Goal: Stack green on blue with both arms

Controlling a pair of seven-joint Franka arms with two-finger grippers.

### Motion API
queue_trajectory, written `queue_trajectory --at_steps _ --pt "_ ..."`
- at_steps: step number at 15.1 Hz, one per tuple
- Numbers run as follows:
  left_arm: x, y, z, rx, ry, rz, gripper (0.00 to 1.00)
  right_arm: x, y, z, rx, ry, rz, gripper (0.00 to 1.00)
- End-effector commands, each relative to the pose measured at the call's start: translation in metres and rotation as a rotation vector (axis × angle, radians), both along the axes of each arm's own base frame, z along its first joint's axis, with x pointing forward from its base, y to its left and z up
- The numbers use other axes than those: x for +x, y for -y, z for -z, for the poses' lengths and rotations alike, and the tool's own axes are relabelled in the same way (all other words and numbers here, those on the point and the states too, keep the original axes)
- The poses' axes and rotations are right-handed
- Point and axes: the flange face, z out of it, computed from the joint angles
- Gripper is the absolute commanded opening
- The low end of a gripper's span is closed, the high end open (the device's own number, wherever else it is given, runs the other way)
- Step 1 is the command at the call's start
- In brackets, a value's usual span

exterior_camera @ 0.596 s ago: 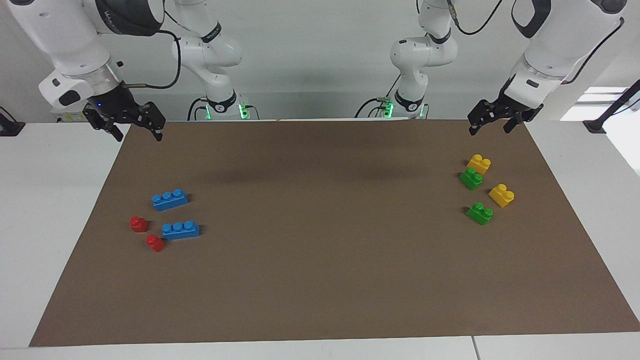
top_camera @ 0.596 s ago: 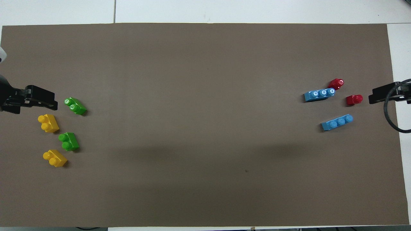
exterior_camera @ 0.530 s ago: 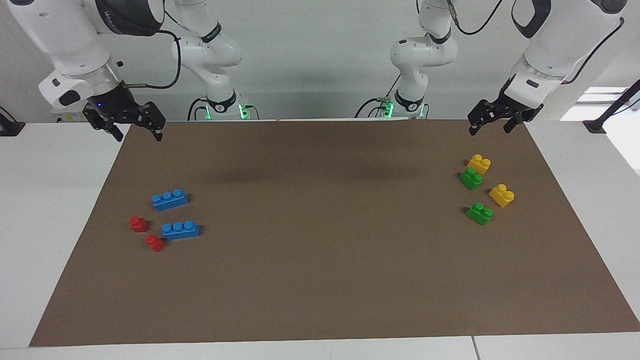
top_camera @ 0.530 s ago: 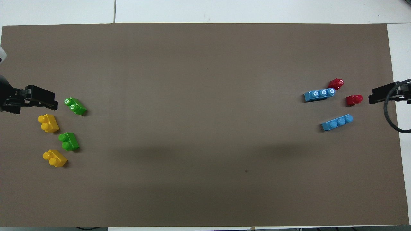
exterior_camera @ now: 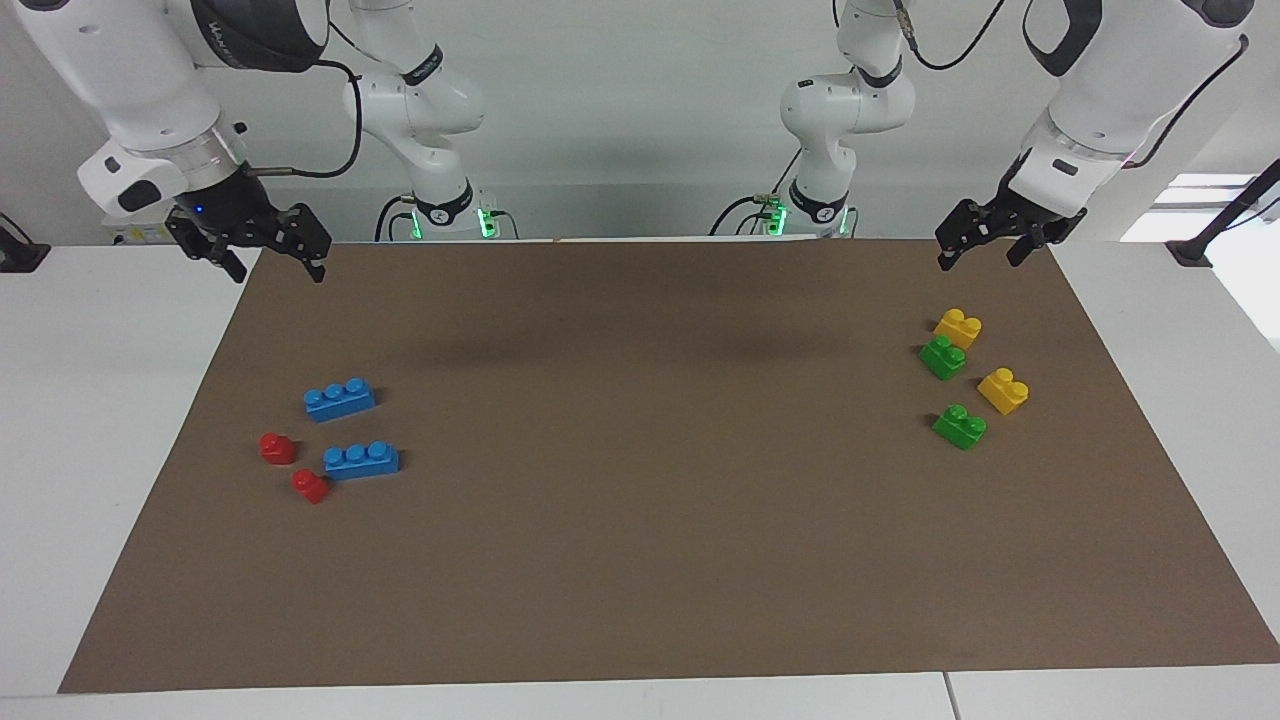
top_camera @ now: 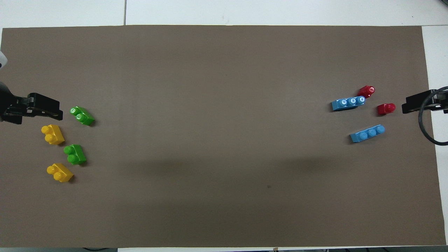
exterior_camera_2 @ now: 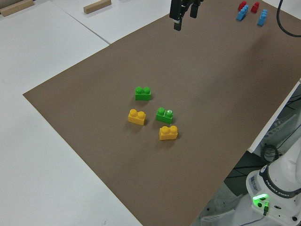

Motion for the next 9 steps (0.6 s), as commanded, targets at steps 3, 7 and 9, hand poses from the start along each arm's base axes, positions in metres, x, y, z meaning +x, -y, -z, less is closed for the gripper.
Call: queue_trajectory --at_steps 3,7,9 --pt "-0.0074 -0.0050 -0.0031 0.010 0.005 -0.037 1.00 -0.0067 0.0000 -0.0001 0.021 0.011 -0.010 1.00" --pt "-0.0073 -0.0042 -0.0032 0.021 0.004 -0.164 1.00 -0.0032 0.0008 -0.0010 0.020 0.035 0.151 1.00" --pt "-0.0073 -0.0040 -0.0032 0.022 0.003 -0.196 1.00 -0.0016 0.0010 -0.0004 0.019 0.045 0.254 1.00"
